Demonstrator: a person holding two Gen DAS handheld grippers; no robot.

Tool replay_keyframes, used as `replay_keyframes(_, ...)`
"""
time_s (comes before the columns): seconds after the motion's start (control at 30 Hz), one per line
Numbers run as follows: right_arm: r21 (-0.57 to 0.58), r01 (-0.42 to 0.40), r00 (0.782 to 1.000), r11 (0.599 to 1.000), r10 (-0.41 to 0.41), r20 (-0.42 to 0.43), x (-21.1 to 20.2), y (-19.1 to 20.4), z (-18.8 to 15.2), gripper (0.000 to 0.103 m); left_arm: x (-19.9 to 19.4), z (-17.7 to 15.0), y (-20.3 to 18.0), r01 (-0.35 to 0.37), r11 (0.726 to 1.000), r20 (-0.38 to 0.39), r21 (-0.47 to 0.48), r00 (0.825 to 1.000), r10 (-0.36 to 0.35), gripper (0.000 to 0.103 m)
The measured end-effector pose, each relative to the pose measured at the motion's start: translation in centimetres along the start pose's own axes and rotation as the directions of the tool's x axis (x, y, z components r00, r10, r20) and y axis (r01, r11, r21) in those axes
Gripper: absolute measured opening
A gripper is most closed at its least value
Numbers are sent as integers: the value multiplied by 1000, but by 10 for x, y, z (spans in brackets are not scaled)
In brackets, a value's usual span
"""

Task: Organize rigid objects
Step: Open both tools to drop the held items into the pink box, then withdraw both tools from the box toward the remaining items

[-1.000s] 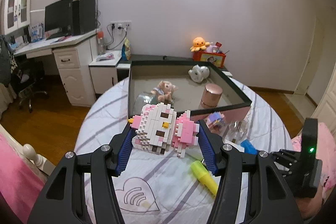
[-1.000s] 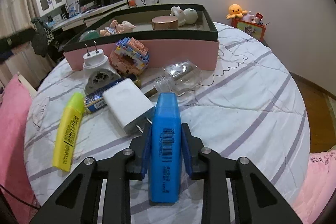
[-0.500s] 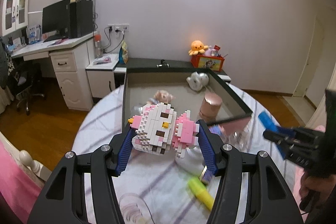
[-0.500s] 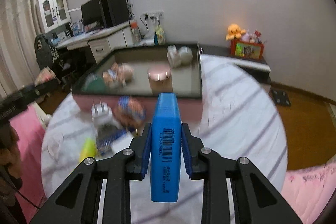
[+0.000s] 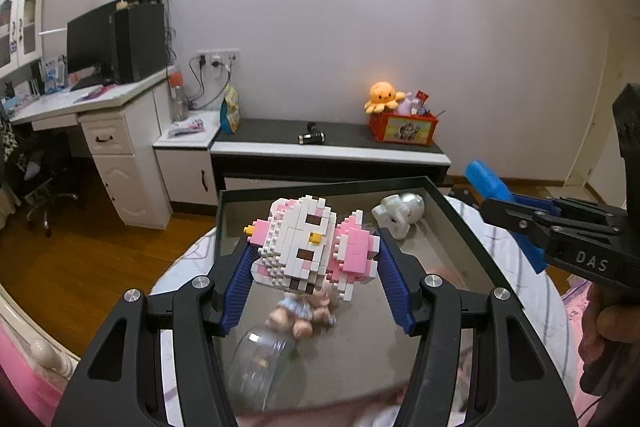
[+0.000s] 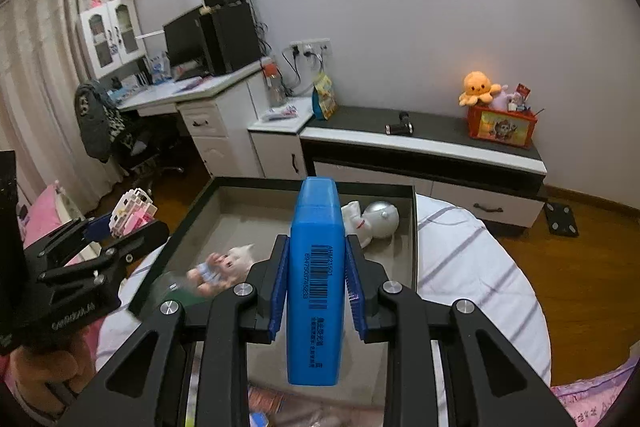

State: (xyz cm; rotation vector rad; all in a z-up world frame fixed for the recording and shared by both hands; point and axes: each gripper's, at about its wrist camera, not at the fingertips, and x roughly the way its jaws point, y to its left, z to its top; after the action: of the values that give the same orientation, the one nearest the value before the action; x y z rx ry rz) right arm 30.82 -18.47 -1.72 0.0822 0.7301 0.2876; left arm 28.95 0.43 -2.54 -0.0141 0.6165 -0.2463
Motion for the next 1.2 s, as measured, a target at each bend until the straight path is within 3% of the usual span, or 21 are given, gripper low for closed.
replay_keyframes(0.2,32,12,999,999,-10,-54,32,-11,-1,27,37,2,-6,10,1000,-56,0,998,-10,60)
replay_keyframes(0.27,52,17,998,998,-14,-65,37,-19,-3,29,44,0,-8,4,1000,-79,4,997,-4,67)
replay_keyframes(0.3,61,25,998,998,-21,-66,38,-21,-4,42,47,-2,-9,-8,1000,-85,4,996,8,81)
replay_keyframes(0.33,72,29,998,997,-25,-56,37,-24,-6,66,47,-1,-9,-15,1000,-81,1,997,15,92)
replay_keyframes(0.37,77,28,999,997,-25,-45,34,-26,-8,75,45,-3,-8,-20,1000,-69,-4,997,20,96)
replay_keyframes(0.4,80,27,999,996,-24,-38,32,-27,-10,82,41,-4,-7,-21,1000,-59,-11,998,21,99)
replay_keyframes(0.57,83,46,999,995,-45,-21,14,-28,-17,88,21,-9,2,-31,999,-36,-32,999,30,100)
replay_keyframes(0.63,91,47,999,995,-47,-2,3,-28,-21,103,8,-11,5,-28,999,-16,-39,999,28,101)
replay_keyframes(0.93,73,22,998,997,-26,65,-51,-7,-44,103,-54,-29,7,-18,999,52,-51,998,20,103)
replay_keyframes(1.2,52,3,998,999,-7,66,-86,18,-87,103,-98,-64,4,-31,998,55,-48,998,34,103)
